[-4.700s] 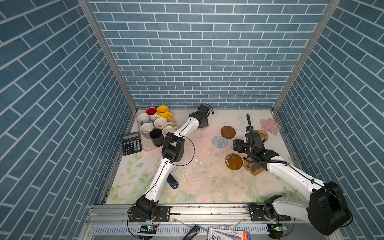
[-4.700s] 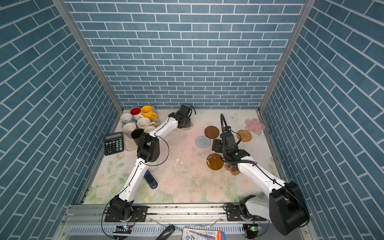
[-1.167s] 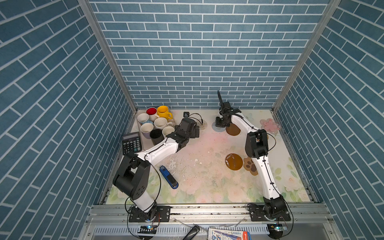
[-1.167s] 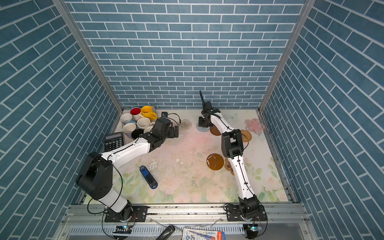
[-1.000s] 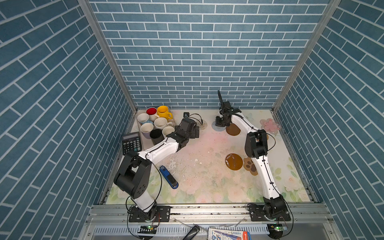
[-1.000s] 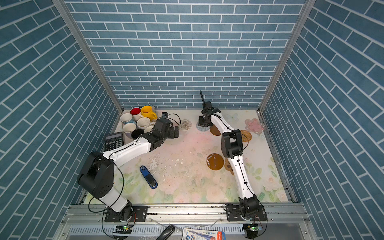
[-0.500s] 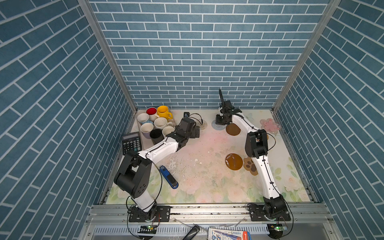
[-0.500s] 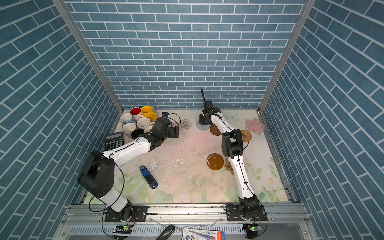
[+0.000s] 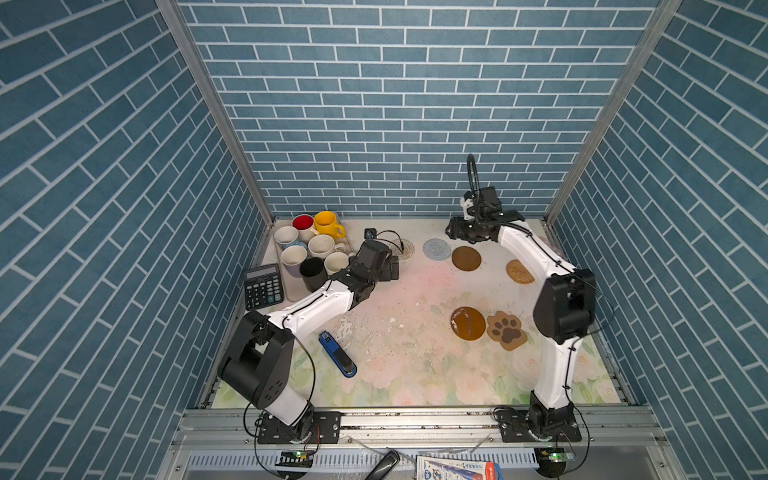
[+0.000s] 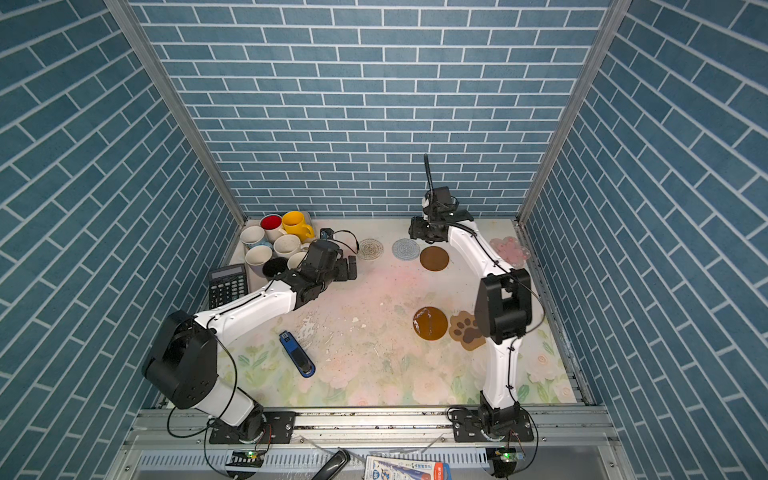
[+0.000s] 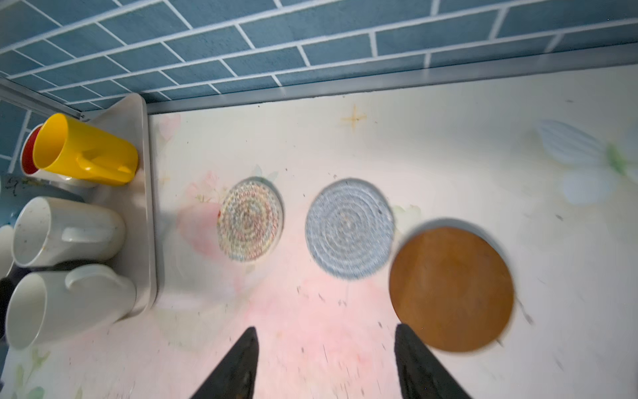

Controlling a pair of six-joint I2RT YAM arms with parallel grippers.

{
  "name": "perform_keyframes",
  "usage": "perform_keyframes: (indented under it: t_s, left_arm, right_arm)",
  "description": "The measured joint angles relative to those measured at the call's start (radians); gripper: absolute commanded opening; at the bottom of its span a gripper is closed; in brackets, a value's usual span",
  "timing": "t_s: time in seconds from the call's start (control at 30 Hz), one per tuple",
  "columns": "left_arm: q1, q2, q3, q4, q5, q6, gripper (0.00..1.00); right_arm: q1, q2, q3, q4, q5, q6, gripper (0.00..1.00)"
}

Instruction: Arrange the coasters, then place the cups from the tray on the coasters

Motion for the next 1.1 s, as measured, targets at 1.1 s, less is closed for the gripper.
perform_keyframes:
  t_s: [1.1]
  left_arm:
    - [-0.353, -0.060, -0.025, -0.210, -0.017, -0.221, 0.99]
  right_arm:
    - [-0.010, -0.713, -1.166, 0.314, -0.040, 0.259, 0.42]
